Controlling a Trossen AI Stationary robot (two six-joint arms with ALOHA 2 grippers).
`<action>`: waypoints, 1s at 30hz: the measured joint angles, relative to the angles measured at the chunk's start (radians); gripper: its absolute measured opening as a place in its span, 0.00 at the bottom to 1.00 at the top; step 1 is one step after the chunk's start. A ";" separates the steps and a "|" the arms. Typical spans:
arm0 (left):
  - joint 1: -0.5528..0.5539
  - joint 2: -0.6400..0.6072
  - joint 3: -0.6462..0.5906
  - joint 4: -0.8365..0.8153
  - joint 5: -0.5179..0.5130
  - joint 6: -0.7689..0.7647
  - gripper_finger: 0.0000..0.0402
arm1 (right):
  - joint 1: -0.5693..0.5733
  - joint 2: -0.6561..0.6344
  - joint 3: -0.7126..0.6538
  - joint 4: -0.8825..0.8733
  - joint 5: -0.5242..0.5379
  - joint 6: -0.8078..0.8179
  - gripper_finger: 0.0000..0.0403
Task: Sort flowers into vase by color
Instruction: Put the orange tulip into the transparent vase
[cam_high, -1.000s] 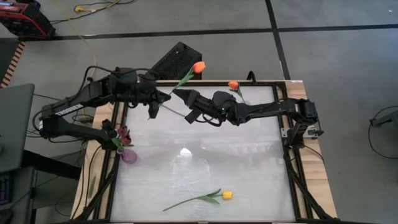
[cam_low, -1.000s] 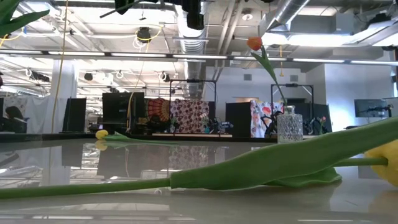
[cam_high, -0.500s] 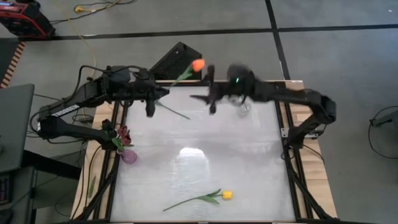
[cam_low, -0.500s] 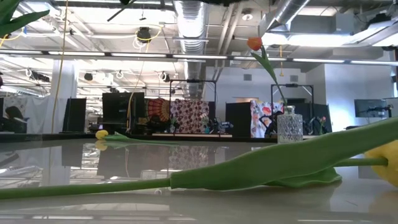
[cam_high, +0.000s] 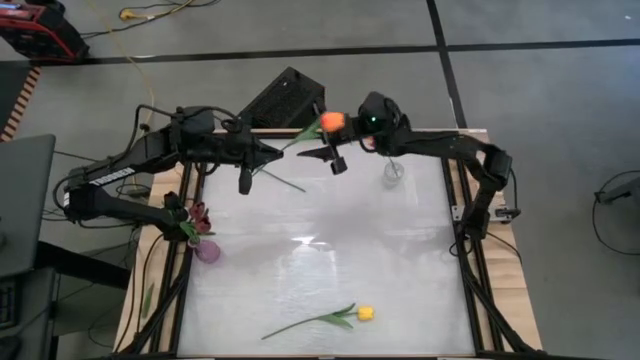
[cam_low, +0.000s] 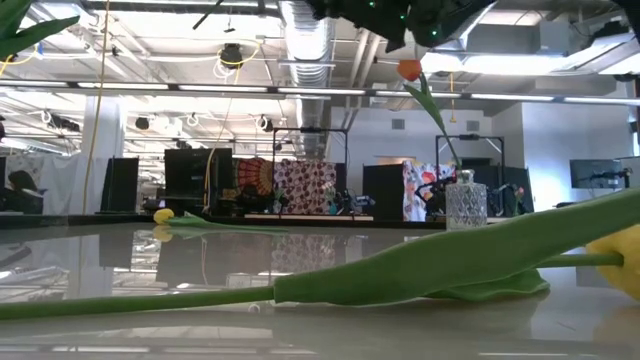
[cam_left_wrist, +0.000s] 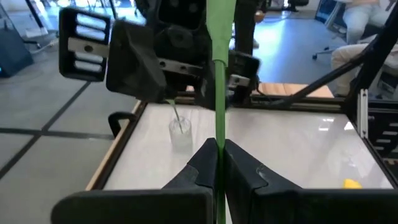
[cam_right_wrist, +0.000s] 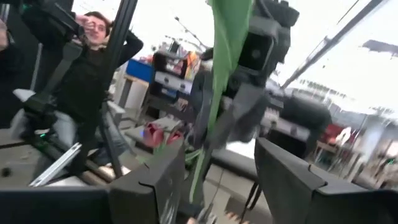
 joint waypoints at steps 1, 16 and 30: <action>0.000 0.002 0.000 -0.001 -0.001 0.000 0.00 | 0.007 0.006 0.000 0.025 0.017 0.000 0.54; 0.000 0.036 0.000 0.030 -0.012 0.005 0.00 | 0.053 0.018 0.000 0.095 0.092 -0.001 0.52; 0.000 0.046 0.000 0.039 -0.020 -0.005 0.00 | 0.056 0.019 0.000 0.098 0.093 -0.011 0.20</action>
